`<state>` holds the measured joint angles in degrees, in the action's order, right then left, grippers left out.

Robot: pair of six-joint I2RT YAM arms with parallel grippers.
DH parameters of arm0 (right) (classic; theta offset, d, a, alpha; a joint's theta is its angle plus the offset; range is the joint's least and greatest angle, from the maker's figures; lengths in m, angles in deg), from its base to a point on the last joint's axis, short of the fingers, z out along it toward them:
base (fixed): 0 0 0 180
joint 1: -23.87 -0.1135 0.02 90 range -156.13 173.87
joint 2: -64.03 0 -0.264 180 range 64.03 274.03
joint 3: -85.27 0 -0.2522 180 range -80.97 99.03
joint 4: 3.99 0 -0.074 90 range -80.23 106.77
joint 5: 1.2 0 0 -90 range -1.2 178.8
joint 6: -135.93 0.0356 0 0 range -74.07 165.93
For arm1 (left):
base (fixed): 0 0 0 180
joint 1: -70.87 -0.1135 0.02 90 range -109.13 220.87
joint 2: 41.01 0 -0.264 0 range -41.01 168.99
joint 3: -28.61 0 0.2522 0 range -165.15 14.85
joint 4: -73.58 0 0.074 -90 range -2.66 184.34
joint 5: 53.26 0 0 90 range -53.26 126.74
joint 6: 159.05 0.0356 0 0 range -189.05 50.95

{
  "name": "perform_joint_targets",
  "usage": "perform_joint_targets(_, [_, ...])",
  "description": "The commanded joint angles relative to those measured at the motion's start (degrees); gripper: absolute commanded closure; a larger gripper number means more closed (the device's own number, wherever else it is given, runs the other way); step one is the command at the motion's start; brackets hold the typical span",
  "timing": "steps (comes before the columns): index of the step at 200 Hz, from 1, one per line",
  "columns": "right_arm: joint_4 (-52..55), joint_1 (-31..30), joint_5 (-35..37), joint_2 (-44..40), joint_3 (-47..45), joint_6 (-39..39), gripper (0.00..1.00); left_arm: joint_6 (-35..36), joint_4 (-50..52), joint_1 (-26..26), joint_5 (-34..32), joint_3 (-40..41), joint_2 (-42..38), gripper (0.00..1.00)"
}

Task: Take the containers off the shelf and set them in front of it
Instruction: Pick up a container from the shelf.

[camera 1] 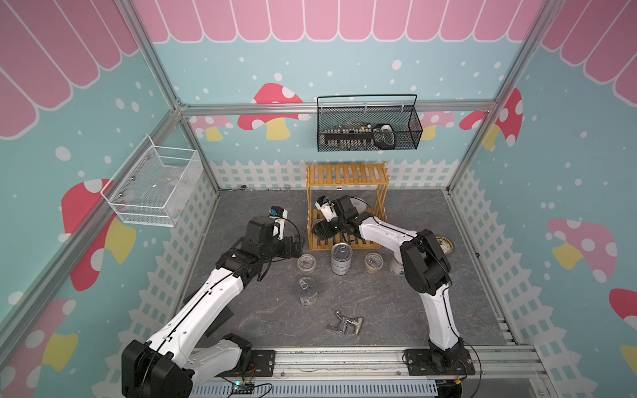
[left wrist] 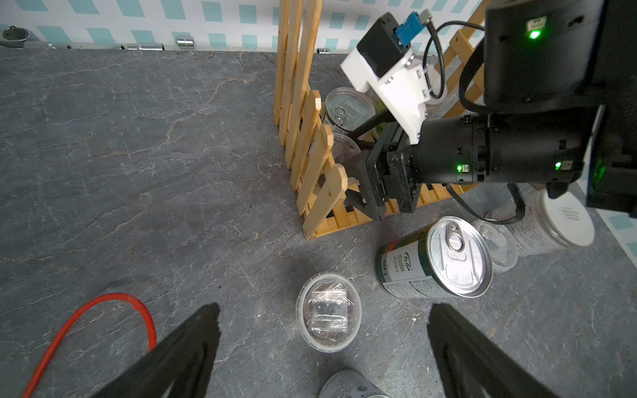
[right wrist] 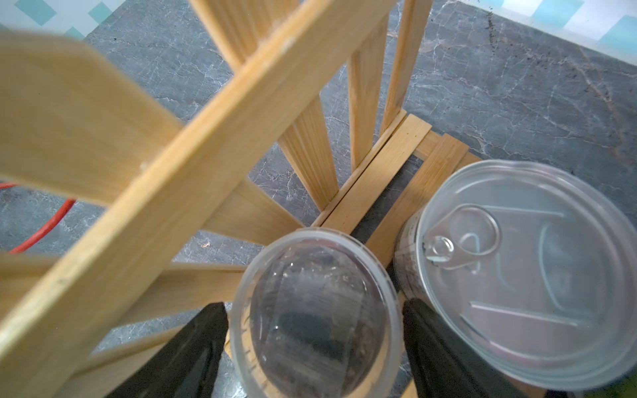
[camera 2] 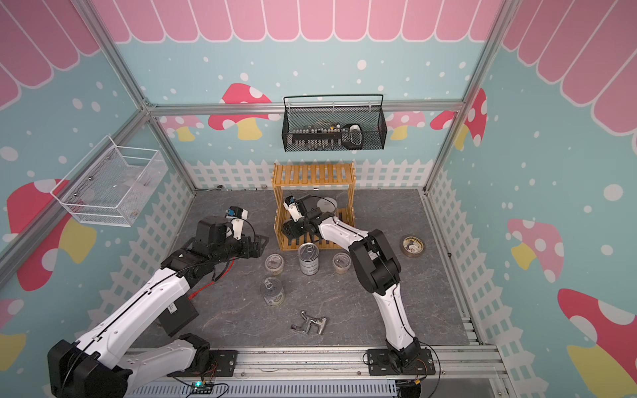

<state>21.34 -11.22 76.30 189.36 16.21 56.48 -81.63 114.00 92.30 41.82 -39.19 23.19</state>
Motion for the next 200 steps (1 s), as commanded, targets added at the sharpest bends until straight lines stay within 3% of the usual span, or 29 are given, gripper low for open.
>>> perform_joint_targets(1, [1.8, -0.9, 0.6, 1.8, 2.4, -0.4, 0.15, 1.0, -1.1, -0.3, 1.2, 0.4, -0.7, 0.03])
perform_joint_targets(48, [2.7, -1.2, 2.3, 2.6, 3.1, -0.8, 0.18, 1.1, -1.2, -0.3, 1.5, 0.5, -0.7, 0.02])
perform_joint_targets(82, [2.9, -1.3, 2.9, 1.8, 3.2, -0.8, 0.31, 1.2, -1.2, -0.3, 1.8, 0.5, -0.6, 0.02])
perform_joint_targets(109, [2.9, -1.3, 3.0, 0.4, 2.6, -1.2, 0.33, 1.2, -1.3, -0.3, 2.0, 0.5, -0.5, 0.02])
perform_joint_targets(200, [-2.0, -1.4, 3.5, -13.5, -10.1, -1.8, 0.35, 1.1, -1.8, -0.4, 3.0, 0.5, -0.5, 0.02])
